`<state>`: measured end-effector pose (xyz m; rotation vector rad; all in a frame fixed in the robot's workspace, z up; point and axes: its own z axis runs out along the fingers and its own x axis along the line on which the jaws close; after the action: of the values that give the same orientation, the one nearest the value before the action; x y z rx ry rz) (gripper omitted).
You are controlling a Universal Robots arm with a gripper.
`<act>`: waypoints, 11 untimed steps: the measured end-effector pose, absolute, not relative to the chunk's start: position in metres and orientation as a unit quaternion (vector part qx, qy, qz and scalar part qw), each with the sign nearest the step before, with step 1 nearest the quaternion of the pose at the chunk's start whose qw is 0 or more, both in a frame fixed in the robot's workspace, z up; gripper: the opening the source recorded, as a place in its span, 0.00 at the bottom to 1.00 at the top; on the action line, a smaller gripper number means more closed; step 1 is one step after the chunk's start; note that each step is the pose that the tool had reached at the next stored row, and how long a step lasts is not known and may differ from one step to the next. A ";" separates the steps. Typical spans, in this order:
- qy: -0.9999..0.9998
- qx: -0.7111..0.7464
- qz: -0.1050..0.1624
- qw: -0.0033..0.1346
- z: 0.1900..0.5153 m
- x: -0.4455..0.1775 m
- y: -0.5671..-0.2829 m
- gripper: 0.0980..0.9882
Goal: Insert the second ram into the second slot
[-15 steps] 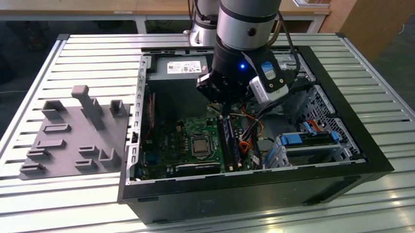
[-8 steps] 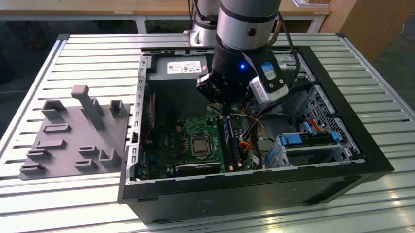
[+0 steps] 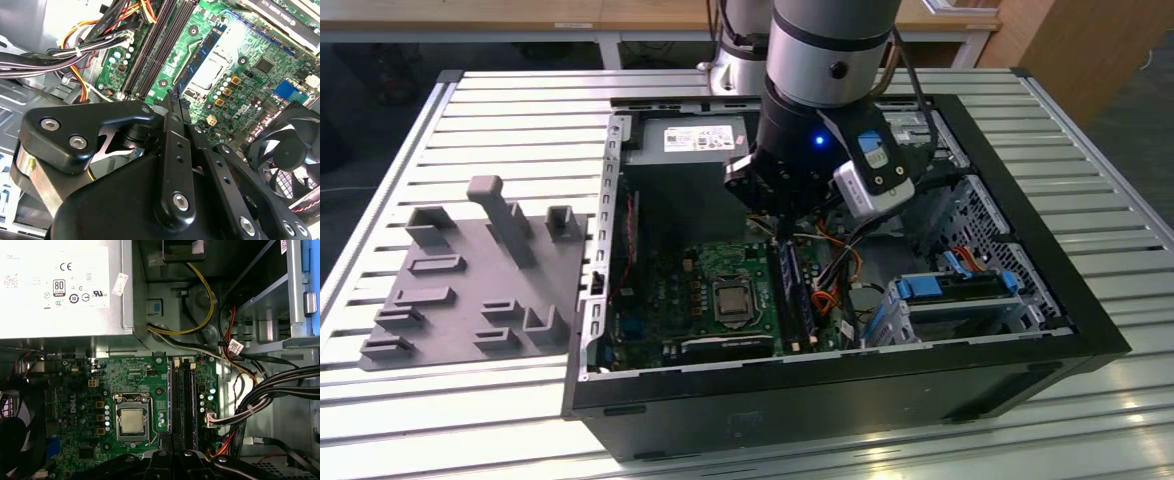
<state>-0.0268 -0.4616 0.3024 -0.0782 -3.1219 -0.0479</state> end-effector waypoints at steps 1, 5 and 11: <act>-1.000 -0.025 -0.015 0.009 0.302 -0.027 -0.462 0.02; -1.000 -0.025 -0.015 0.009 0.299 -0.026 -0.462 0.02; -1.000 -0.025 -0.015 0.009 0.294 -0.026 -0.465 0.02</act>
<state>-0.0262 -0.4648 0.2938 -0.0783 -3.1219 -0.0478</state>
